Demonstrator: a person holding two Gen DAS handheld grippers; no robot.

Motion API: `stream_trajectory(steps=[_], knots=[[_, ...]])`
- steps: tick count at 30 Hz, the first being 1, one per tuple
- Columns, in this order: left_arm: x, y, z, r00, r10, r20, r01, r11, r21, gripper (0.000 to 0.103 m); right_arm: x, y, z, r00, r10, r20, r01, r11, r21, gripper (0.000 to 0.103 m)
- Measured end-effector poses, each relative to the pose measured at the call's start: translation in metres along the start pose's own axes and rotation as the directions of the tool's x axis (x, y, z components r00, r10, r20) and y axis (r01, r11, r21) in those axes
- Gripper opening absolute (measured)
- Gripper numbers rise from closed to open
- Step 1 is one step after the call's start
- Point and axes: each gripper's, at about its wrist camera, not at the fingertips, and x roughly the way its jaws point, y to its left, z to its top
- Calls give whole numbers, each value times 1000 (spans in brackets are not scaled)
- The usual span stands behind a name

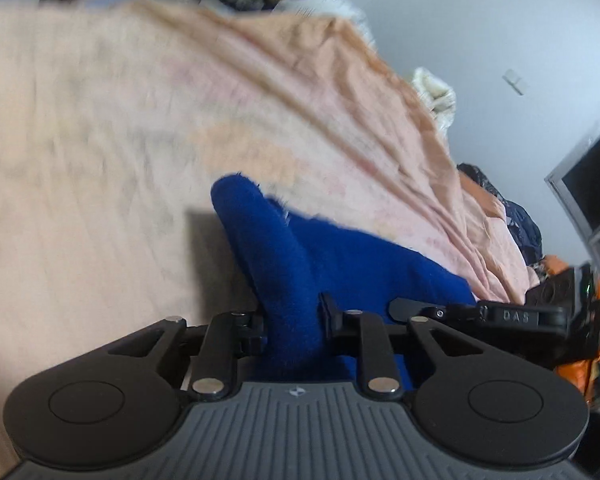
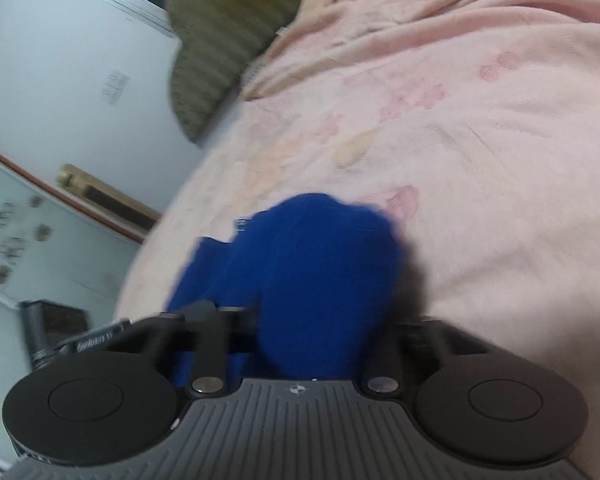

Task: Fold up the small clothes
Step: 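Lower the folded side onto the sweater and open both grippers, then pull both open grippers back from the folded sweater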

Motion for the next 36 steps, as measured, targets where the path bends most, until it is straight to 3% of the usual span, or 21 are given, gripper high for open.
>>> stream_trajectory(steps=[4, 7, 9, 10, 12, 14, 17, 18, 19, 20, 22, 23, 24, 25, 26, 29, 30, 32, 34, 35, 36], knots=[[-20, -24, 5, 989, 57, 137, -82, 980, 179, 20, -2, 27, 2, 999, 0, 54, 8, 987, -157, 21], [-2, -28, 19, 978, 156, 135, -186, 951, 246, 24, -2, 43, 13, 988, 25, 151, 8, 977, -212, 21], [13, -25, 25, 959, 261, 115, -282, 923, 262, 24, 8, 39, 26, 981, -28, 189, 56, 988, -142, 33], [13, -22, 25, 943, 307, 130, -331, 906, 264, 24, 12, 34, 29, 975, -93, 200, 116, 987, -109, 45], [1, -17, 24, 933, 325, 154, -355, 905, 236, 26, 17, 29, 32, 946, -241, 216, 259, 964, -61, 44], [-18, -13, 20, 942, 297, 159, -324, 927, 190, 27, 4, 34, 25, 923, -284, 259, 308, 950, -55, 45], [-44, -24, -1, 942, 302, 145, -325, 930, 172, 31, -22, 57, 5, 858, -381, 344, 448, 883, -140, 49], [-50, -30, -12, 945, 297, 137, -319, 930, 183, 41, -30, 66, -5, 846, -398, 355, 481, 857, -186, 50], [-51, -37, -21, 944, 301, 133, -322, 927, 194, 59, -37, 72, -14, 852, -391, 348, 483, 844, -232, 55], [-49, -44, -28, 938, 322, 129, -343, 916, 209, 67, -42, 74, -20, 872, -369, 322, 460, 843, -278, 64], [-38, -56, -43, 904, 406, 136, -428, 858, 283, 71, -37, 79, -29, 913, -338, 227, 402, 838, -370, 70], [-35, -59, -47, 885, 444, 138, -465, 833, 299, 71, -33, 79, -35, 908, -371, 196, 419, 817, -396, 70], [-38, -60, -49, 879, 457, 136, -476, 831, 286, 71, -28, 79, -39, 877, -437, 200, 480, 777, -407, 70], [-46, -63, -50, 883, 450, 135, -470, 842, 265, 70, -22, 77, -39, 833, -505, 227, 552, 733, -397, 73], [-56, -67, -52, 888, 439, 139, -460, 852, 250, 70, -25, 74, -39, 805, -536, 254, 592, 718, -366, 74], [-79, -83, -66, 886, 442, 137, -463, 856, 229, 71, -53, 84, -53, 768, -542, 341, 636, 708, -307, 78], [-83, -88, -74, 888, 440, 129, -459, 858, 232, 73, -58, 90, -60, 773, -525, 357, 630, 703, -331, 81], [-83, -94, -87, 885, 449, 121, -465, 853, 237, 74, -63, 99, -81, 810, -477, 342, 584, 713, -389, 86], [-75, -96, -98, 869, 485, 102, -495, 836, 236, 74, -56, 99, -97, 844, -458, 279, 536, 743, -401, 86], [-72, -95, -101, 860, 504, 82, -509, 831, 226, 74, -53, 95, -103, 845, -468, 259, 535, 750, -388, 85], [-71, -94, -104, 855, 515, 63, -515, 831, 209, 74, -49, 90, -105, 828, -498, 257, 560, 742, -369, 85]])
